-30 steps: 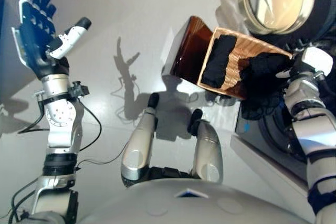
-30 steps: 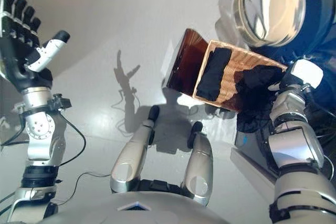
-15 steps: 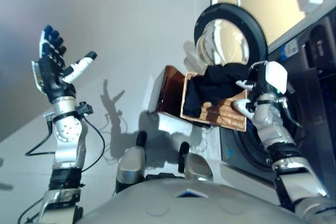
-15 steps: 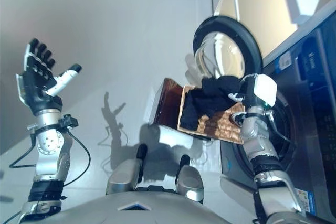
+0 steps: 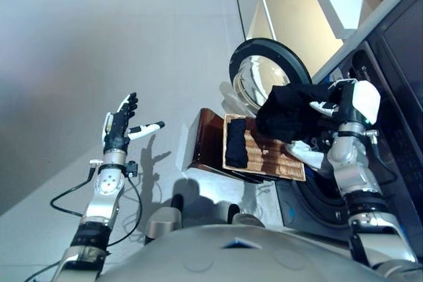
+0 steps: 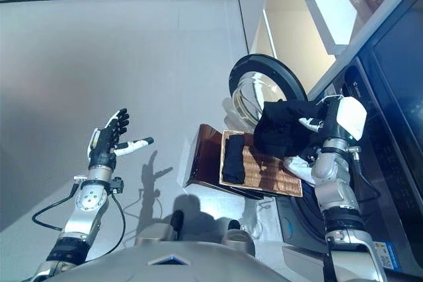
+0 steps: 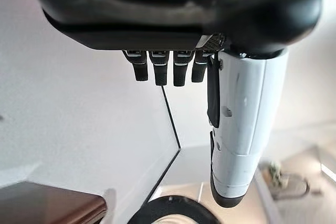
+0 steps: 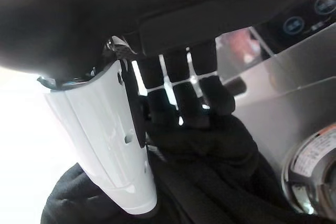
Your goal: Pick up the clothes and place them into the washing machine
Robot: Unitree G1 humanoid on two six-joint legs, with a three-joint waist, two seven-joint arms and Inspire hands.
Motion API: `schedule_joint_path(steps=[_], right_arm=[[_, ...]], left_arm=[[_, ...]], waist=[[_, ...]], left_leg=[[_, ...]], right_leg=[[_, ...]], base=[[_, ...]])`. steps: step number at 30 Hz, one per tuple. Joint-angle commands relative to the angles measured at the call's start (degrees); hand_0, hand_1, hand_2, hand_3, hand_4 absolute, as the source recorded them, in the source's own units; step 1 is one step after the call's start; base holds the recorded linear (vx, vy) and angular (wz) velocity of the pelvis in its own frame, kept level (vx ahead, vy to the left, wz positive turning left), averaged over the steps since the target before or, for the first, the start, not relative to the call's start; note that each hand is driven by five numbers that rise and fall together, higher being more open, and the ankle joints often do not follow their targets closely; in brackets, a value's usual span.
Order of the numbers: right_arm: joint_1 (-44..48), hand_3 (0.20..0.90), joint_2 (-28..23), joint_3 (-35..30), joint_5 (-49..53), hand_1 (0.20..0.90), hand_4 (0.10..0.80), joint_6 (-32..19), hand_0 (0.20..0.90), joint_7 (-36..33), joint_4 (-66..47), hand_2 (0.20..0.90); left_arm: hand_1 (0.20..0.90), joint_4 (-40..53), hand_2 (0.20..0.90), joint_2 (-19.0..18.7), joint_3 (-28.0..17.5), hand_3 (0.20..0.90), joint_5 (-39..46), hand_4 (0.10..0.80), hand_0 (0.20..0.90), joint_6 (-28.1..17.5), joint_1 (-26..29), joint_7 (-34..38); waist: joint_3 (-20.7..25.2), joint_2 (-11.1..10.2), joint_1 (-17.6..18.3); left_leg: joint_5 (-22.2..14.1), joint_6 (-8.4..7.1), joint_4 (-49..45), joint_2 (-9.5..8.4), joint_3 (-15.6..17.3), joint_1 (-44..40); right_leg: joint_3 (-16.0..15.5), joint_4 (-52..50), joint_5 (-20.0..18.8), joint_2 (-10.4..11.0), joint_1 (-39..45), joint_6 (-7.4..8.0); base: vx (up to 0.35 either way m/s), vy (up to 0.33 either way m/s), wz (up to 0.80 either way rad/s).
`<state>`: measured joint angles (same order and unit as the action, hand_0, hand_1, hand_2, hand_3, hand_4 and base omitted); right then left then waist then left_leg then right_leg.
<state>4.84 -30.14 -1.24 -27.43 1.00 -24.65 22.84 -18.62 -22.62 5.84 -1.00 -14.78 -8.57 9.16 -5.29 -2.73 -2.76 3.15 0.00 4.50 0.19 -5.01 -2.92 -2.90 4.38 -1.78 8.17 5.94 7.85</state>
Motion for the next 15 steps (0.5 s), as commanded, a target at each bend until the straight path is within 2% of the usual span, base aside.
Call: schedule_joint_path(steps=[1, 5, 15], right_arm=[[5.17, 0.2, -4.54, -3.55, 1.37, 0.2, 0.3, -7.2, 0.2, -2.91, -8.41, 0.2], [6.68, 0.2, -3.1, -2.79, 4.82, 0.2, 0.3, -9.46, 0.2, -2.21, -11.2, 0.2], [9.74, 0.2, -0.42, -0.23, 10.54, 0.2, 0.3, -12.18, 0.2, 0.45, -17.69, 0.2]], left_arm=[[0.9, 0.2, 0.9, -4.2, 2.35, 0.9, -4.37, 0.8, 0.9, -6.8, 5.91, 1.51], [0.9, -1.52, 0.9, -5.79, 5.19, 0.9, -7.44, 0.8, 0.9, -8.42, 9.08, 2.59], [0.9, 0.29, 0.9, -6.84, 9.43, 0.9, -6.37, 0.8, 0.9, -8.6, 14.22, 1.16]], waist=[[8.0, -0.75, -0.48], [8.63, -1.29, -0.1], [9.83, -2.19, 0.08]], left_leg=[[-2.84, -0.88, -0.27, -0.77, -0.02, 0.32], [-3.31, -0.88, -0.35, -0.52, 0.22, -0.75], [-4.0, -0.92, -0.44, 0.29, 0.76, -2.75]], right_leg=[[1.23, -5.78, 2.42, -0.45, -4.6, -0.04], [1.59, -6.14, 2.93, -0.38, -3.82, 0.02], [2.14, -6.66, 4.04, -0.82, -2.38, -0.15]], base=[[0.018, 0.024, -0.04], [0.009, 0.018, -0.03], [0.009, 0.002, -0.04]])
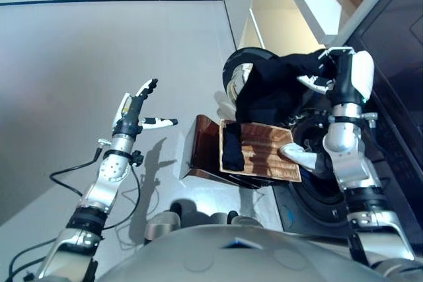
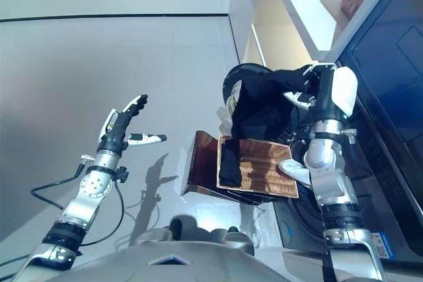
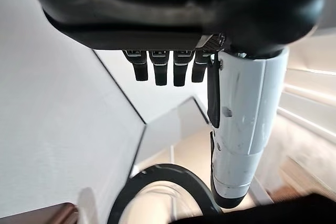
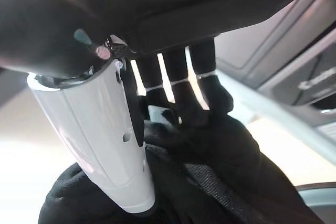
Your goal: Pick up the clothes and place them into the washing machine
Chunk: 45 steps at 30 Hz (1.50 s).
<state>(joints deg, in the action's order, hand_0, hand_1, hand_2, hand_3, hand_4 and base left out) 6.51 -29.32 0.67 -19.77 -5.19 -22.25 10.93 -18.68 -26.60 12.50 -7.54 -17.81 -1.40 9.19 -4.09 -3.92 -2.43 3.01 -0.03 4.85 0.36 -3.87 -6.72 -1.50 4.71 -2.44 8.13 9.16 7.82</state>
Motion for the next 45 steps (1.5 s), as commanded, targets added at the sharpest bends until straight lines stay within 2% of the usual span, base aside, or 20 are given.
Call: schedule_joint_path(steps=[1, 12, 23, 33, 41, 45], right_arm=[[8.22, 0.2, -0.95, -1.94, 3.04, 0.2, 0.3, -6.04, 0.2, -1.65, -6.36, 0.2], [11.69, 0.2, 1.07, 1.69, 9.26, 0.2, 0.3, -8.02, 0.2, 1.27, -11.95, 0.2], [14.71, 0.2, 1.7, 4.87, 11.54, 0.2, 0.3, -8.03, 0.2, 2.99, -14.51, 0.2], [16.66, 0.2, 2.12, 6.23, 12.6, 0.2, 0.3, -8.39, 0.2, 4.15, -17.71, 0.2], [17.55, 0.2, 1.69, 6.12, 13.61, 0.2, 0.3, -8.52, 0.2, 4.63, -18.26, 0.2], [17.55, 0.2, 1.56, 5.84, 14.52, 0.2, 0.3, -8.91, 0.2, 5.01, -18.55, 0.2]], left_arm=[[0.9, 0.51, 0.9, -2.75, 3.76, 0.9, -0.32, 0.8, 0.9, -5.46, 7.77, 0.86], [0.9, -1.3, 0.9, -0.6, 10.3, 0.9, -2.61, 0.8, 0.9, -4.46, 14.4, -0.3], [0.9, -2.81, 0.9, 3.75, 15.71, 0.9, 2.14, 0.8, 0.9, -3.36, 20.27, -2.18], [0.9, -4.23, 0.9, 9.3, 21.58, 0.9, 5.0, 0.8, 0.9, -2.87, 27.46, -3.04], [0.9, -5.11, 0.9, 9.89, 22.8, 0.9, 4.79, 0.8, 0.9, -2.83, 29.12, -3.46], [0.9, -6.1, 0.9, 9.4, 23.73, 0.9, 0.82, 0.8, 0.9, -2.87, 30.02, -2.97]], waist=[[8.74, -1.08, -0.24], [9.12, -1.09, 0.71], [9.25, -0.43, 1.94], [9.08, 1.64, 4.58], [9.16, 2.79, 5.45], [9.21, 2.93, 5.65]], left_leg=[[-3.91, -0.9, -0.75, 0.2, -0.34, 0.76], [-4.1, -1.09, -0.69, 0.77, 0.16, -0.19], [-4.03, -1.28, -0.6, 1.08, 0.36, -0.42], [-3.61, -1.35, -0.53, 0.83, 1.0, -0.09], [-3.49, -1.39, -0.62, 0.85, 1.35, 0.1], [-3.38, -1.57, -0.63, 1.14, 1.35, 0.03]], right_leg=[[0.73, -7.01, 4.81, -0.85, -5.34, -0.18], [1.04, -7.22, 5.34, -1.24, -4.71, -0.45], [1.12, -7.5, 5.75, -1.29, -4.52, -0.64], [1.27, -8.0, 5.9, -0.98, -5.09, -0.64], [1.5, -8.0, 5.94, -0.95, -5.35, -0.72], [1.47, -7.95, 6.04, -1.11, -5.17, -0.88]], base=[[0.0, 0.0, 0.0], [0.0, -0.001, -0.02], [0.0, 0.0, 0.0], [0.0, 0.0, 0.0], [-0.003, -0.003, -0.02], [0.0, 0.0, 0.0]])
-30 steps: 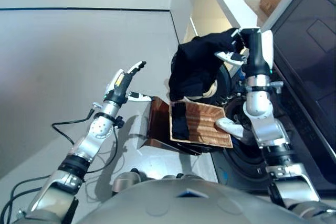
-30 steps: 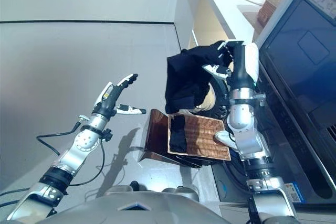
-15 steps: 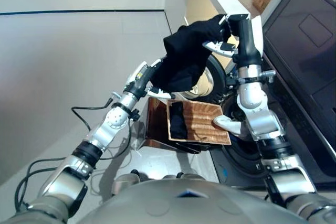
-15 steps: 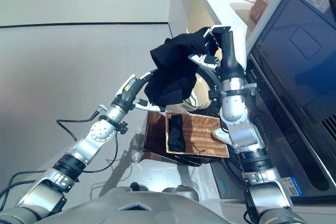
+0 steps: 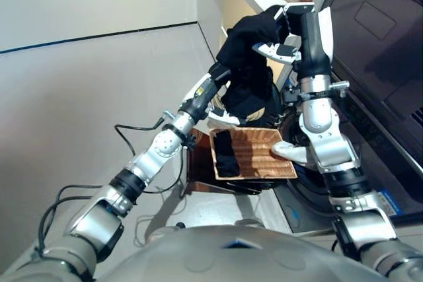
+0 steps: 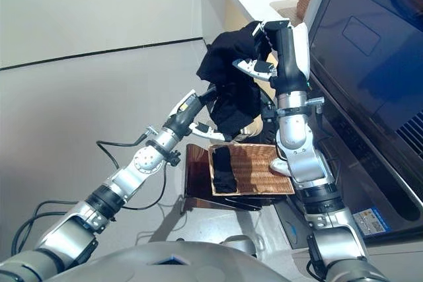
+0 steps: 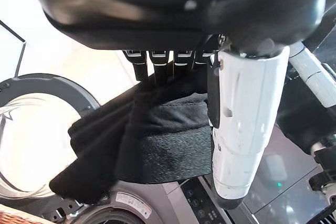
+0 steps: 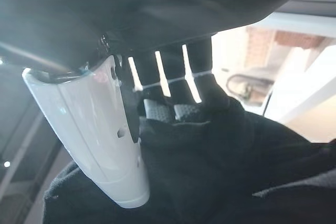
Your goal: Pick up the clothes and place them into the washing machine
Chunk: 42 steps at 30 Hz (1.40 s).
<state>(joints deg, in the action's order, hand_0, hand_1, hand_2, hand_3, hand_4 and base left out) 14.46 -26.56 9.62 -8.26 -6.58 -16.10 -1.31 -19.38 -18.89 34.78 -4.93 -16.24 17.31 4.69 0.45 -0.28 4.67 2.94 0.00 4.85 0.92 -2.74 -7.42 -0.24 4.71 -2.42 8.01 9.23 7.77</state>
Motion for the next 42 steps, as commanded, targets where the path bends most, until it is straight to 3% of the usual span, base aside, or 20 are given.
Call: schedule_joint_path(steps=[1, 6, 13, 27, 32, 42], right_arm=[[9.53, 0.2, -1.2, -3.1, 3.52, 0.2, 0.3, -7.7, 0.2, -0.87, -6.28, 0.2], [9.26, 0.2, -0.99, -3.03, 4.98, 0.2, 0.3, -7.69, 0.2, -0.18, -6.32, 0.2], [9.24, 0.2, -0.15, -2.83, 6.73, 0.2, 0.3, -7.12, 0.2, 0.2, -5.98, 0.2], [8.9, 0.2, 1.0, -1.58, 9.62, 0.2, 0.3, -7.31, 0.2, 1.88, -6.21, 0.2], [8.57, 0.2, 1.12, -1.59, 11.29, 0.2, 0.3, -7.59, 0.2, 2.61, -7.36, 0.2], [7.39, 0.2, 0.23, -2.21, 11.82, 0.2, 0.3, -6.86, 0.2, 3.1, -8.32, 0.2]], left_arm=[[0.9, -6.16, 0.9, 1.89, 1.6, 0.9, -2.33, 0.8, 0.9, -4.32, 11.4, 1.54], [0.9, -8.63, 0.9, 3.32, 0.76, 0.9, -0.76, 0.8, 0.9, -3.5, 11.16, 1.87], [0.9, -6.23, 0.9, 4.89, -0.2, 0.9, 9.77, 0.8, 0.9, -1.97, 9.32, -1.01], [0.9, -7.93, 0.9, 6.66, 1.11, 0.9, 9.6, 0.8, 0.9, -0.17, 10.0, -1.92], [0.9, -10.94, 0.9, 7.43, 1.82, 0.9, 5.44, 0.8, 0.9, 0.72, 10.27, -0.96], [0.9, -12.41, 0.9, 8.26, -0.05, 0.9, 3.27, 0.8, 0.9, 2.6, 10.38, 1.57]], waist=[[4.72, -0.75, -1.43], [4.79, -1.19, -1.66], [4.47, -2.31, -2.19], [4.27, -3.97, -2.76], [4.33, -4.22, -2.77], [4.19, -4.57, -3.17]], left_leg=[[-3.3, -1.64, -0.61, 0.62, 0.2, 0.7], [-3.29, -1.77, -0.58, 0.86, 0.15, 0.52], [-3.21, -1.76, -0.62, 0.98, -0.11, 0.71], [-3.16, -1.6, -0.68, 1.19, -0.17, 1.14], [-3.21, -1.6, -0.64, 1.27, -0.12, 1.08], [-3.17, -1.57, -0.64, 1.43, -0.18, 1.13]], right_leg=[[0.14, -7.94, 6.09, -1.04, -5.18, -0.86], [-0.05, -7.85, 6.06, -1.18, -4.99, -1.02], [-0.3, -7.75, 5.99, -1.35, -4.95, -1.07], [-0.26, -7.6, 5.57, -1.6, -5.35, -0.99], [-0.16, -7.39, 5.53, -1.66, -5.3, -0.96], [-0.12, -7.28, 5.43, -1.82, -5.45, -1.09]], base=[[0.0, 0.0, 0.0], [0.0, 0.0, 0.0], [0.0, 0.0, 0.0], [0.0, 0.0, 0.0], [0.0, 0.0, 0.0], [0.0, 0.0, 0.0]])
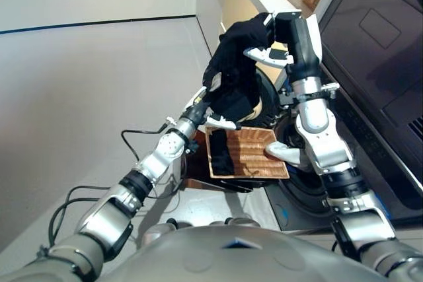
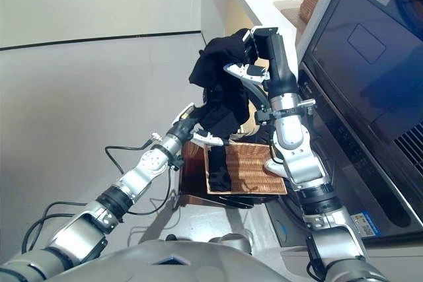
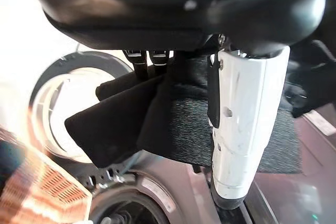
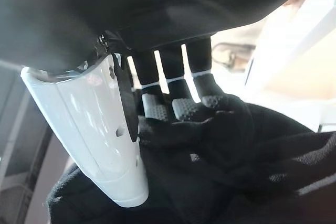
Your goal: Pick up the clothes and place them into the washing machine
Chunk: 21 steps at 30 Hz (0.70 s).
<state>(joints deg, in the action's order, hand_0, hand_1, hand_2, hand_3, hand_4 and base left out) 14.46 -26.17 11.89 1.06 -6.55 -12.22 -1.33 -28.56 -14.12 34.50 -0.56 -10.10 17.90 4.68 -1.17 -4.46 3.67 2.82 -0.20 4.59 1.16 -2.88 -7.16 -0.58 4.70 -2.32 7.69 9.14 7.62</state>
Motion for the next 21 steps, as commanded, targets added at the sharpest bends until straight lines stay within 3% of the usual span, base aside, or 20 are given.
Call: schedule_joint_path(steps=[1, 9, 10, 11, 12, 21], right_arm=[[7.42, 0.2, -0.17, -4.53, 2.54, 0.2, 0.3, -6.82, 0.2, -0.82, -8.34, 0.2], [8.33, 0.2, 0.27, -4.05, 2.83, 0.2, 0.3, -7.03, 0.2, -0.85, -8.21, 0.2], [8.42, 0.2, 0.27, -3.99, 2.85, 0.2, 0.3, -7.02, 0.2, -0.85, -8.25, 0.2], [8.42, 0.2, 0.27, -3.99, 2.85, 0.2, 0.3, -7.02, 0.2, -0.85, -8.24, 0.2], [8.57, 0.2, 0.28, -3.84, 2.81, 0.2, 0.3, -7.02, 0.2, -0.9, -8.22, 0.2], [8.44, 0.2, 0.31, -3.76, 3.03, 0.2, 0.3, -7.22, 0.2, -0.94, -8.66, 0.2]], left_arm=[[0.9, -2.86, 0.9, 3.48, 0.23, 0.9, -0.64, 0.8, 0.9, -3.62, 9.83, 1.53], [0.9, 0.86, 0.9, 3.87, -0.05, 0.9, 3.64, 0.8, 0.9, -4.21, 9.55, 1.13], [0.532, 0.9, 0.532, 3.96, 0.04, 0.532, 4.2, 0.537, 0.532, -4.19, 9.55, 1.09], [0.406, 0.9, 0.406, 3.95, 0.04, 0.406, 4.22, 0.447, 0.406, -4.19, 9.56, 1.08], [0.2, 1.26, 0.2, 4.02, -0.03, 0.2, 4.59, 0.3, 0.2, -4.37, 9.59, 1.29], [0.2, 3.29, 0.2, 3.93, -0.35, 0.2, 6.29, 0.3, 0.2, -4.53, 9.12, 1.52]], waist=[[5.85, -0.39, -2.17], [5.61, -0.49, -2.28], [5.61, -0.46, -2.3], [5.61, -0.46, -2.31], [5.52, -0.46, -2.32], [5.54, -0.52, -2.42]], left_leg=[[-3.05, -1.34, -0.38, 1.18, -0.06, 0.88], [-3.03, -1.29, -0.4, 1.21, -0.09, 0.98], [-3.02, -1.28, -0.41, 1.2, -0.08, 1.04], [-3.02, -1.27, -0.41, 1.2, -0.08, 1.05], [-3.04, -1.26, -0.4, 1.17, -0.05, 1.06], [-3.11, -1.17, -0.44, 1.06, -0.05, 1.03]], right_leg=[[0.18, -7.28, 5.33, -1.53, -5.37, -0.94], [0.27, -7.31, 5.26, -1.59, -5.51, -0.96], [0.27, -7.31, 5.26, -1.59, -5.51, -0.96], [0.27, -7.31, 5.26, -1.59, -5.52, -0.96], [0.18, -7.32, 5.27, -1.54, -5.49, -0.92], [0.26, -7.36, 5.29, -1.48, -5.51, -0.95]], base=[[0.0, 0.0, 0.0], [0.0, 0.0, 0.0], [0.0, 0.0, 0.0], [0.0, 0.0, 0.0], [0.0, 0.0, 0.0], [0.0, 0.0, 0.0]])
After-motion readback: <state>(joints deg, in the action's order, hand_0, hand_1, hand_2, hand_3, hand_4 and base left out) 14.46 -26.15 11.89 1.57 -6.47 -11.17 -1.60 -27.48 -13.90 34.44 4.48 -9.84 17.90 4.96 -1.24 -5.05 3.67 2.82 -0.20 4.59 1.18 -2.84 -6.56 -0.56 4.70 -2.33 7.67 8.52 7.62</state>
